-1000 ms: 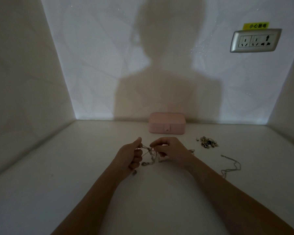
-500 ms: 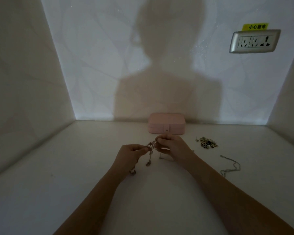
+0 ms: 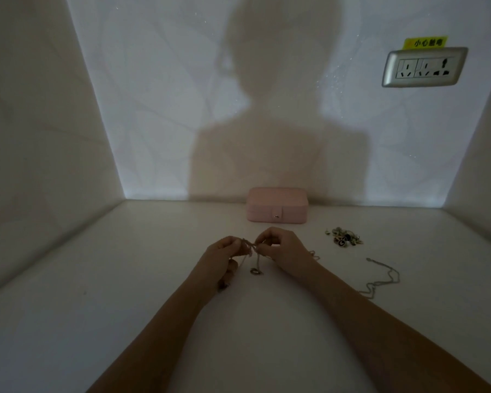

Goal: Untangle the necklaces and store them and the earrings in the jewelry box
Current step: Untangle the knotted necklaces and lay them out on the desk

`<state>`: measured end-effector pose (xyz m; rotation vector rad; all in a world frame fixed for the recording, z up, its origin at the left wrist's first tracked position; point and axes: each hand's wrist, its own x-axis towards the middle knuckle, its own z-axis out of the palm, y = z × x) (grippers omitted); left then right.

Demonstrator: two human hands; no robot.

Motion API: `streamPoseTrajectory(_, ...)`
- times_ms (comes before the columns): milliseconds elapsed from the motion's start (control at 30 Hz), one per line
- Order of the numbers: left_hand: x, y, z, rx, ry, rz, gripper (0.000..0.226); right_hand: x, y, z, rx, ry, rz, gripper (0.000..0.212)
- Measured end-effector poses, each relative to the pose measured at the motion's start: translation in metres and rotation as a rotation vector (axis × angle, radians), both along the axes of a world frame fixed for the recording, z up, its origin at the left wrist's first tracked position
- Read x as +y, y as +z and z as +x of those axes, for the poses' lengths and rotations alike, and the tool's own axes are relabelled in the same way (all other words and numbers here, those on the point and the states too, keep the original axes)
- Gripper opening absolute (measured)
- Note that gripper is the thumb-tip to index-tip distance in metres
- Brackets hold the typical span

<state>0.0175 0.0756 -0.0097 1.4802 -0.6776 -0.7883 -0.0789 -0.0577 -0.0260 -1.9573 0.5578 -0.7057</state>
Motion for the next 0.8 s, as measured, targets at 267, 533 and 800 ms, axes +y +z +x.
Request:
streamPoseTrajectory(267, -0.007, -0.004, 0.002, 0.268, 0.053, -0.094, 0.030, 0.000, -0.006, 0.006, 0.006, -0.073, -0.081, 0.022)
streamPoseTrajectory(533, 0.002, -0.002, 0.004, -0.231, 0.138, 0.073, 0.015, 0.001, 0.003, 0.000, -0.117, -0.011, 0.130, 0.017)
streamPoseTrajectory(800, 0.003, 0.001, -0.003, -0.232, 0.100, 0.011, 0.009, 0.007, 0.011, -0.009, -0.085, 0.052, 0.204, 0.017)
